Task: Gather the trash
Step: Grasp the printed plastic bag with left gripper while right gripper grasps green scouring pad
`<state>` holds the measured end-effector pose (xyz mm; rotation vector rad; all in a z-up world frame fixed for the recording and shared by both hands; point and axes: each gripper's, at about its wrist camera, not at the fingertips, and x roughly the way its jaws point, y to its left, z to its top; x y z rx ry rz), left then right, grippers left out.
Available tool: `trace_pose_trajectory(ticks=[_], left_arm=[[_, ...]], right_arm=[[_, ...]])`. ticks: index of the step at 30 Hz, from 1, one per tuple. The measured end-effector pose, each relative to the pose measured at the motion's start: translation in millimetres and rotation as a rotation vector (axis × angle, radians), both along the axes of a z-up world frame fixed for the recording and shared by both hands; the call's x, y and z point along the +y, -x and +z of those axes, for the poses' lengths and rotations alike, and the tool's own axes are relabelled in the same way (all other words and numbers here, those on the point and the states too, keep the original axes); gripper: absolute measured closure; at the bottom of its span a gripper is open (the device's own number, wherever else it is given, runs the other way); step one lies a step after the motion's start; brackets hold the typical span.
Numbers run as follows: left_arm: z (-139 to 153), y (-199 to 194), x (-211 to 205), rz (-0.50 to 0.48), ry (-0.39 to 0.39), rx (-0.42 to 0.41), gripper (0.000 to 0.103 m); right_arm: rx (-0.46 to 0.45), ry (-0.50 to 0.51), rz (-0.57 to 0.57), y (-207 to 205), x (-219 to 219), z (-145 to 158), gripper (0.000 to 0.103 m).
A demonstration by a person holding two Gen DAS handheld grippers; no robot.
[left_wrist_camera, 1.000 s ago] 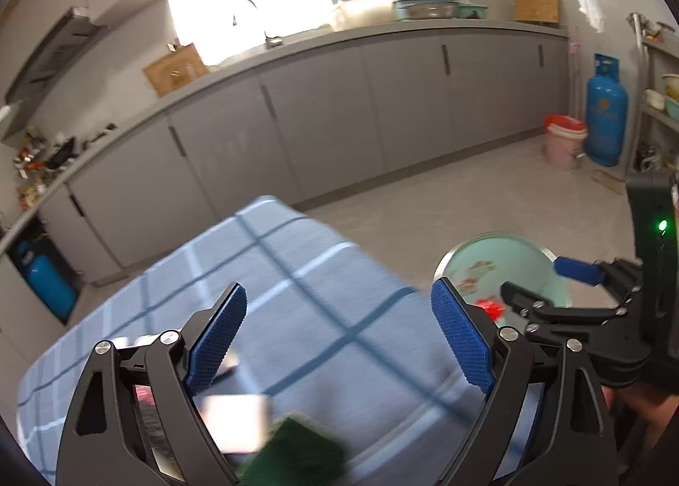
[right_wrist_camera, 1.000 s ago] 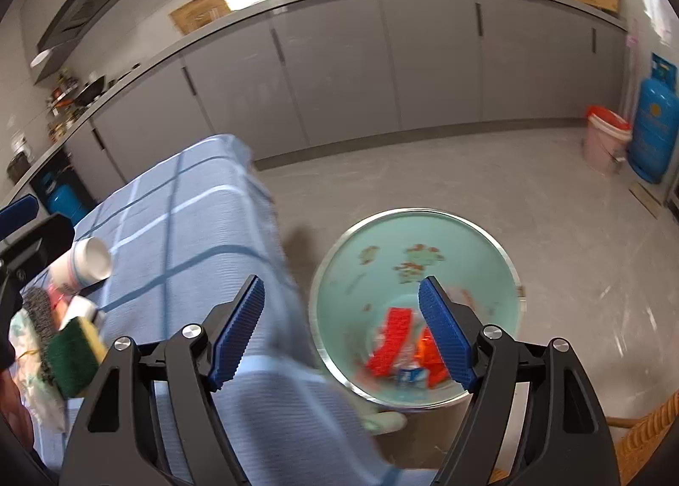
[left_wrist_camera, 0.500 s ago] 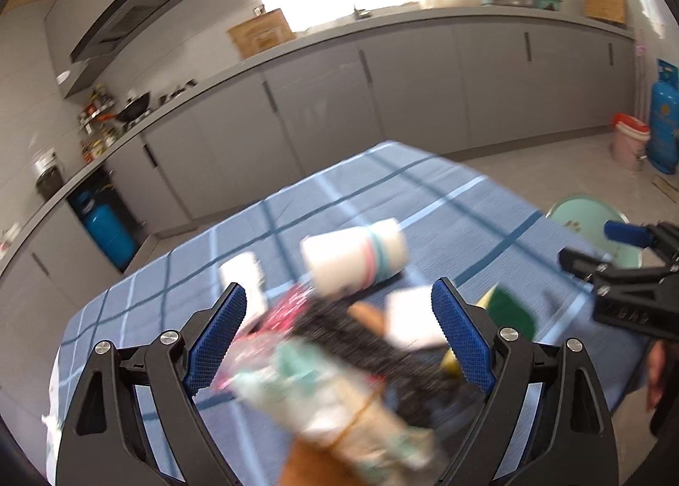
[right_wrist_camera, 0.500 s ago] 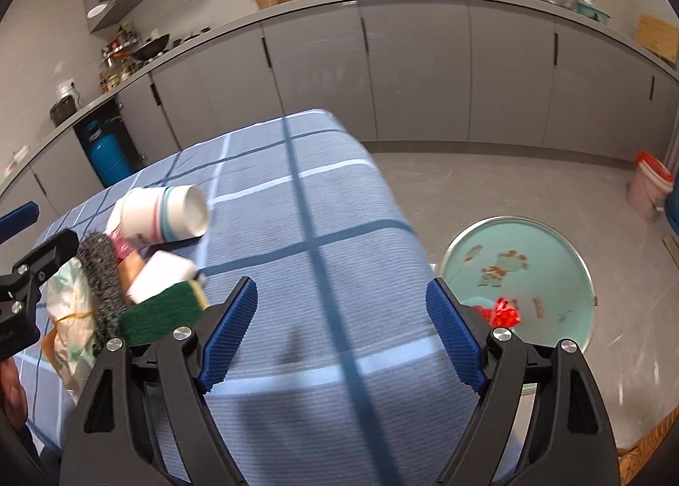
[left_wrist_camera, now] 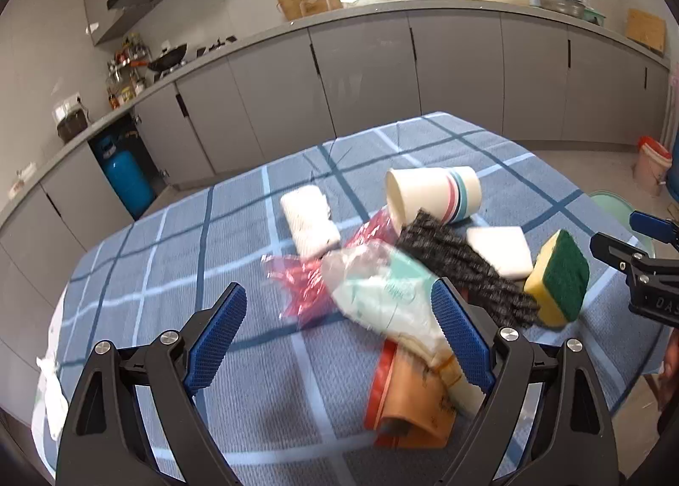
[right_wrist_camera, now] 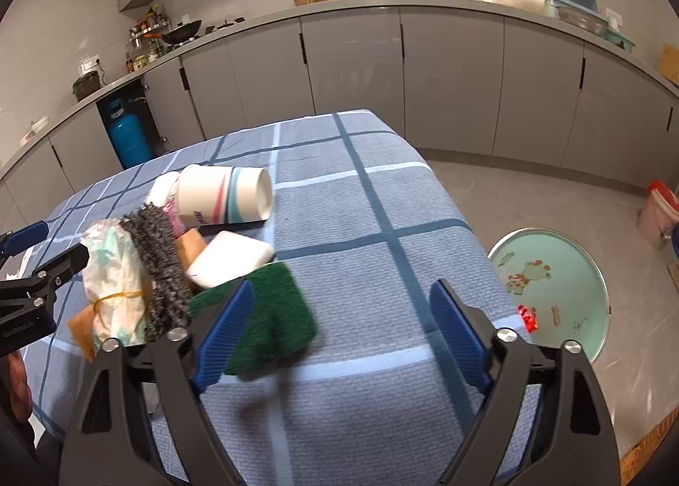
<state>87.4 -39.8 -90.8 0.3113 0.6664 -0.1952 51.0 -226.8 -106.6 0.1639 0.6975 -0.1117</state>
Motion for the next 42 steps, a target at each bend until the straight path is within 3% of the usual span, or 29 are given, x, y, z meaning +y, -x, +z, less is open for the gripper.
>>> trace_pose_trajectory(ticks=[8,16,20,21,23,24,26,28,33,42], left_arm=[[-6,5,4,0.003,0.05,0.054,0.015],[-26,-18,-10,0.013,0.098,0.141,0.015],[-26,-21,-18,-0.004,0.104,0.144,0.016],[-27,-22,-19,-0.009,0.101,0.145,0.019],[-28,-21,-21,-0.025,0.118,0.155,0.036],[-28,-21,-21,-0.034,0.125,0.162,0.051],[-28,-20,-22,-0.054,0.133,0.173,0.07],[-26,-17,-22,-0.068,0.131,0.169,0.079],[-11,-13,-14,-0.083,0.149,0.151,0.085],[44,-8,9,-0.056,0.171,0.012,0.086]], right_arm=[[-0.004,0.016,0.018,7,13,-6,0.016],[-0.008,-0.002,0.006,9,6,-9,0.015],[-0.001,-0.001,0.011,6,7,-13,0.015],[0.003,-0.001,0.013,5,7,-14,0.014],[0.007,-0.002,0.013,4,7,-16,0.014],[0.009,-0.001,0.011,3,7,-17,0.014],[0.013,-0.002,0.008,2,5,-18,0.014],[0.013,-0.002,0.007,1,5,-17,0.014],[0.015,0.007,0.019,0,8,-15,0.014],[0.004,0.021,0.07,-7,17,-7,0.009]])
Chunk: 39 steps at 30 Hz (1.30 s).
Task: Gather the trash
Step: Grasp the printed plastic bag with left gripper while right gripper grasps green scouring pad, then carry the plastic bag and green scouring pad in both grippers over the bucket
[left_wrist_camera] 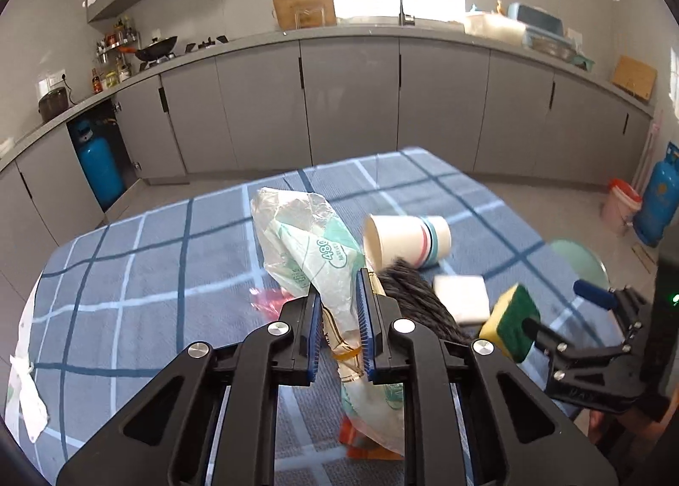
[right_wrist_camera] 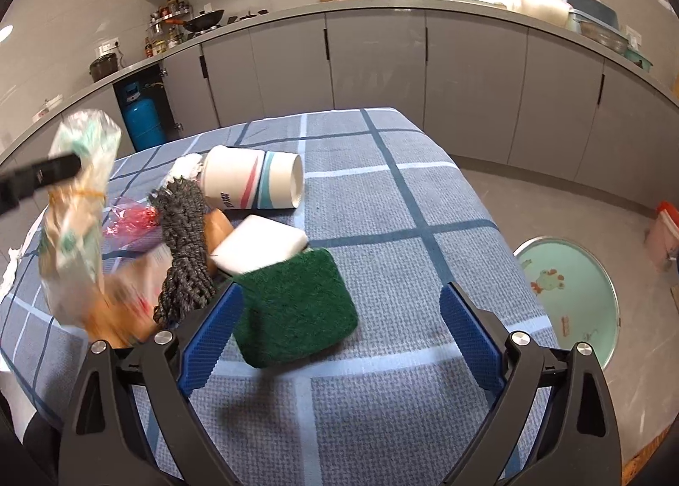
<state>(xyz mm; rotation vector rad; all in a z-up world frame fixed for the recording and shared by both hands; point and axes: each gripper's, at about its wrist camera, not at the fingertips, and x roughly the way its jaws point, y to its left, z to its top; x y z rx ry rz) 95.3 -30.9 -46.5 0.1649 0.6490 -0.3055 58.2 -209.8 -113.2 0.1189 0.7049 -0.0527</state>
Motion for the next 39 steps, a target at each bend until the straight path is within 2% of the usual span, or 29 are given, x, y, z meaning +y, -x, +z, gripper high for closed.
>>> trace_pose_trajectory(ticks=[2,8,12,15,21,23,24,29,39], left_arm=[[3,-1,1,0.001,-0.007,-0.012,0.087],[-2,-5,-4,0.034,-0.111,-0.085,0.087],[-5,-11,-4,0.029,-0.108,-0.072,0.087],[0,-11,-1,0.016,-0.067,-0.058,0.087],[16,-8,1,0.032,-0.073,-0.115,0.087],[17,-10,2,0.034,-0.072,-0.113,0.087],[17,-11,1,0.036,-0.074,-0.113,0.087],[16,-9,-9,0.014,-0.085,-0.116,0.087],[31,-4,-56,-0.081,-0.09,-0.154,0.087]], right_arm=[[0.007,-0.001,0.013,-3,3,-1,0.008],[0.038,0.002,0.044,-13,10,-9,0.008],[0.051,-0.024,0.048,-17,6,-14,0.008],[0.059,-0.031,0.069,-18,8,-15,0.008],[0.079,-0.043,0.105,-18,14,-19,0.01],[0.105,-0.045,0.119,-20,15,-22,0.03],[0.106,-0.047,0.118,-20,15,-22,0.03],[0.072,-0.037,0.113,-12,15,-13,0.031],[-0.035,-0.035,-0.005,5,-23,15,0.031]])
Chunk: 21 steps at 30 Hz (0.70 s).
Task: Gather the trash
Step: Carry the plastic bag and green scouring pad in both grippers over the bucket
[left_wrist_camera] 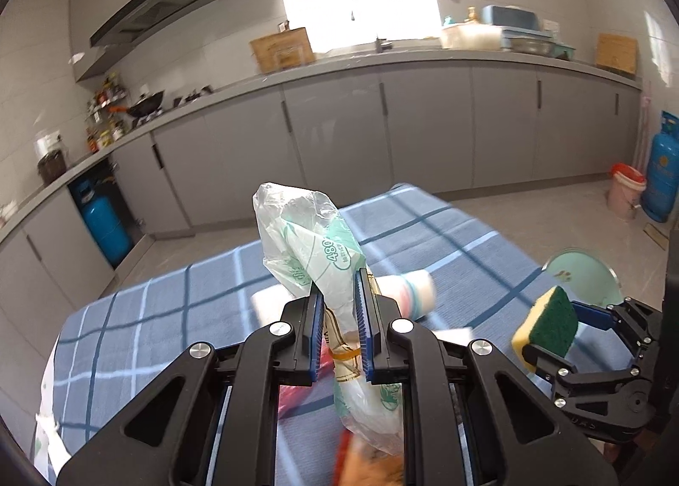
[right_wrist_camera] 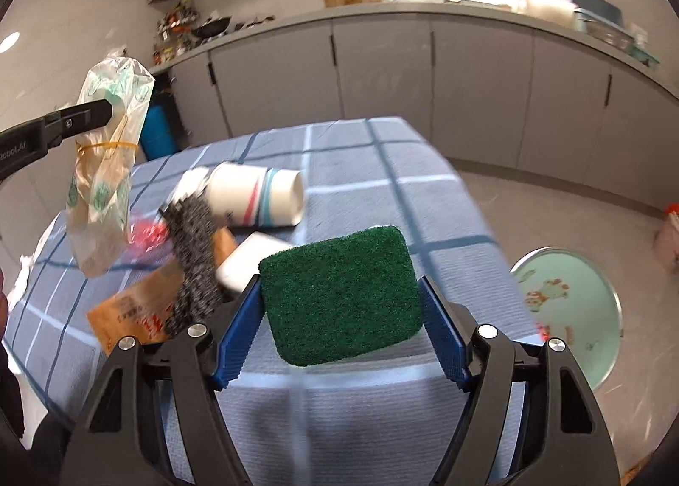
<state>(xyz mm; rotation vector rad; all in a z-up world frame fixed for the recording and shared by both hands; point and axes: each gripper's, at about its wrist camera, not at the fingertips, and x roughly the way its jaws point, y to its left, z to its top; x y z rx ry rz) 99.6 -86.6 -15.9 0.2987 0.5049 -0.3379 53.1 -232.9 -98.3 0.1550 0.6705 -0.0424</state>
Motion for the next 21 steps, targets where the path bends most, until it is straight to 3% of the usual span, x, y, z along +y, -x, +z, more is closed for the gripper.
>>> trace_pose_trajectory(ticks=[6,21], left_arm=[[4,7,-46,-0.085,-0.02,-0.02,0.087],[-13,30,-164,-0.299,-0.045,0.026,0.088]], right_arm=[[-0.023,-0.005,-0.084,9,-38,5,0.031],[-0.022,-0.023,-0.298,44,-141,-8,0.031]])
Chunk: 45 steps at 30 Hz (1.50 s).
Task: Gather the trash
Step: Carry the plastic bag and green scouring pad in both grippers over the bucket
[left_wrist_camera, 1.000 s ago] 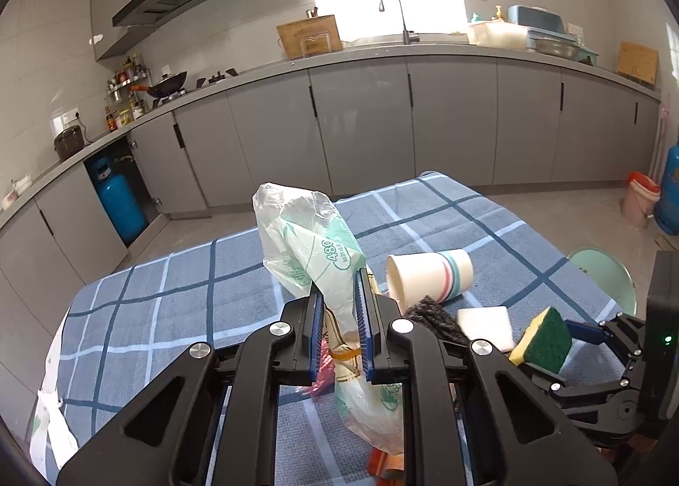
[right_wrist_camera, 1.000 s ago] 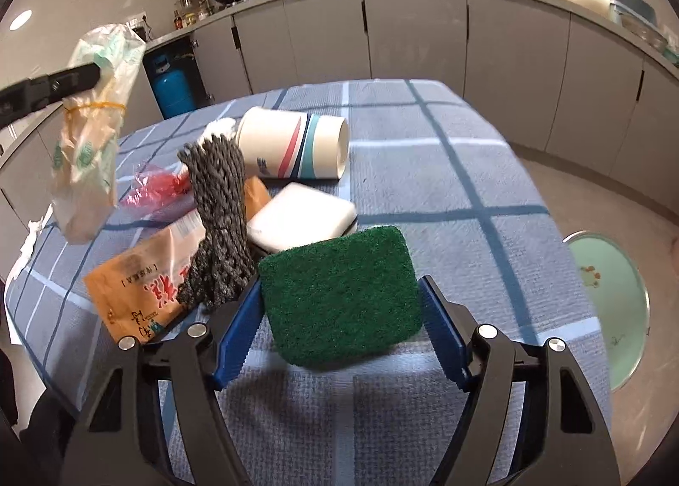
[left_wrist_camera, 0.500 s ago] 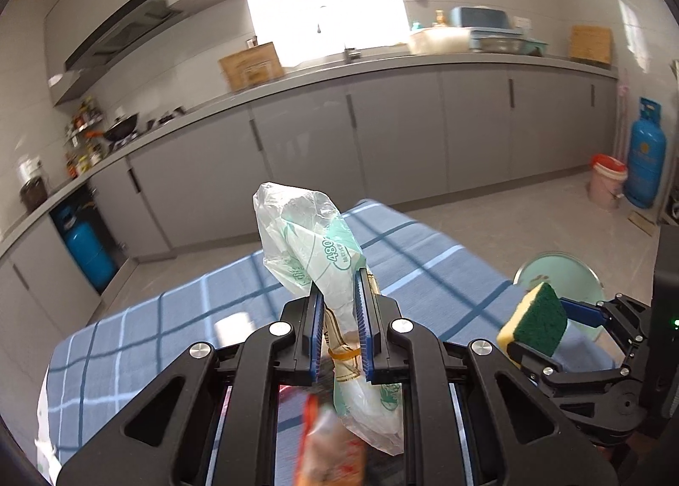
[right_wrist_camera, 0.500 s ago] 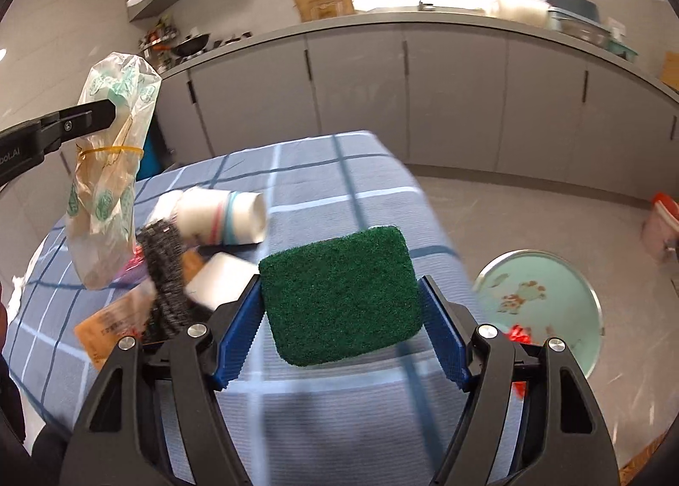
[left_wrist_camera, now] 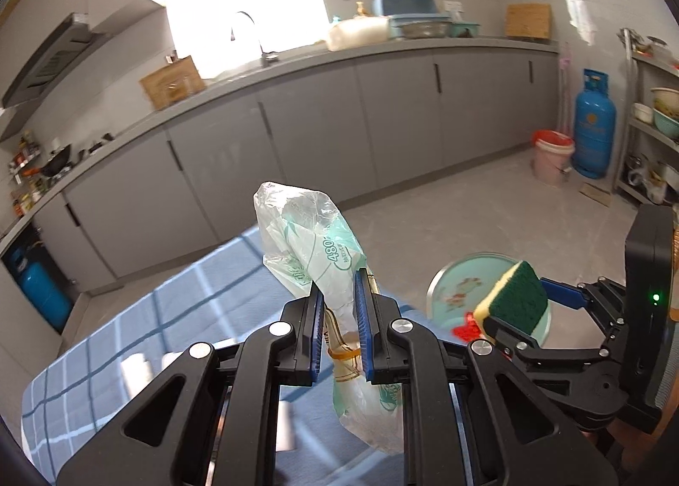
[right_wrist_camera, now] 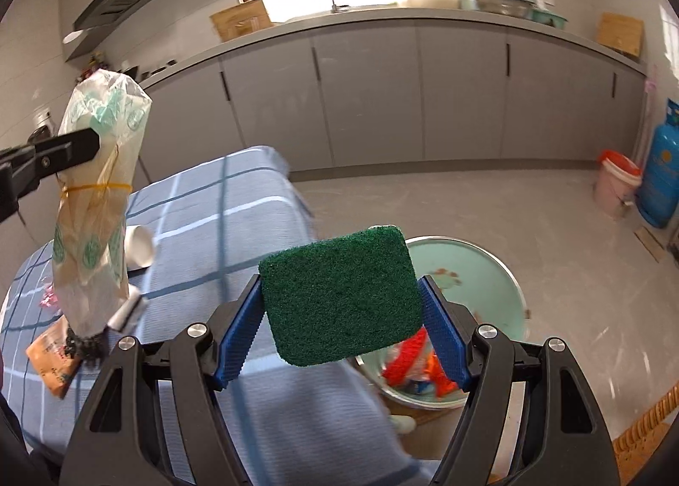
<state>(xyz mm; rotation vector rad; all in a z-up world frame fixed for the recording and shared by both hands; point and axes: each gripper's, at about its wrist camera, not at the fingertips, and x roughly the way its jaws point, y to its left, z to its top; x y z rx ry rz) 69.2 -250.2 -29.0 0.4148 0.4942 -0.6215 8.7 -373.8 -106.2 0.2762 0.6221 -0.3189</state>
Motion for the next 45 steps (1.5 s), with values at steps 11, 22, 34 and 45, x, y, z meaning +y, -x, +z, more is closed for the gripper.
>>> trace_pose_trajectory(ticks=[11,22,34,45], left_arm=[[-17,6,-47,-0.065,-0.018,0.02,0.088],[-41,-7,-100,-0.113,-0.015,0.079,0.088],[-87,-29,-144,-0.137,-0.039,0.165,0.088],[-117,-35,-159,-0.158,-0.037,0.247,0.058]], right_arm=[[-0.001,-0.022,-0.072,17,-43,-11,0.031],[0.031,-0.014,-0.131,14,-80,-26,0.031],[0.057,0.005,-0.165,-6,-114,-46,0.031],[0.087,-0.009,-0.178,-19,-133,-71,0.024]])
